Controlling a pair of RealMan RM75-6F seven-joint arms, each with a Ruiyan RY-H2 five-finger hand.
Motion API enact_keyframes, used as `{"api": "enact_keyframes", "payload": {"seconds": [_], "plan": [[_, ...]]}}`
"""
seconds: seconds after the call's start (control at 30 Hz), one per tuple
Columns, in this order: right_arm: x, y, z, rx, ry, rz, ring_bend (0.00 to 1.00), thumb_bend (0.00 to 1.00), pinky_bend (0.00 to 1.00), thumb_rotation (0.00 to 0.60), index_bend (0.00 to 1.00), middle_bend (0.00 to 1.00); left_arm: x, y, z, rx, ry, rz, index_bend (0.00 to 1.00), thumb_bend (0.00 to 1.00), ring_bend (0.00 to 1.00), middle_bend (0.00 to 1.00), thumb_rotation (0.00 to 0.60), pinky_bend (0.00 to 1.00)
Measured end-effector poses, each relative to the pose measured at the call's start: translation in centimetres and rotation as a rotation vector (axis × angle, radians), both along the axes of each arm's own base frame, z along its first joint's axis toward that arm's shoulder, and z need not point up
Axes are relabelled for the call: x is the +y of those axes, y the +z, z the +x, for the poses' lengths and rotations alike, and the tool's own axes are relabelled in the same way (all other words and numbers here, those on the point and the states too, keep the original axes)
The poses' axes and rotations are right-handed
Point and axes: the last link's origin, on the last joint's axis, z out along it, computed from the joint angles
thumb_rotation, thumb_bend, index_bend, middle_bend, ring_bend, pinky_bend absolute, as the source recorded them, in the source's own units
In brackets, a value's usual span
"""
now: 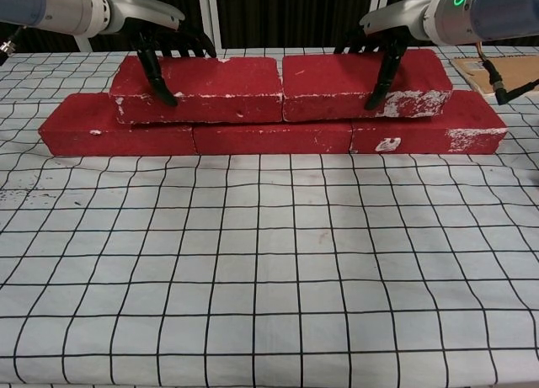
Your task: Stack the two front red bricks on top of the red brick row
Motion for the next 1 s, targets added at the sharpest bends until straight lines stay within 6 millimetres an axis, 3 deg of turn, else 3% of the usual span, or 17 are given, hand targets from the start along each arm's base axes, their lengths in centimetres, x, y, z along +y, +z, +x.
{"api": "enact_keyframes", "payload": {"seconds": [1.0], "plan": [[0.01, -0.73, -0.07, 0.004, -0.021, 0.020, 0.17, 0.02, 0.15, 0.600, 0.18, 0.18, 0.51, -0.38, -0.39, -0.025, 0.009, 0.002, 0.15, 0.06, 0.08, 0.16, 0.600, 0.20]]}}
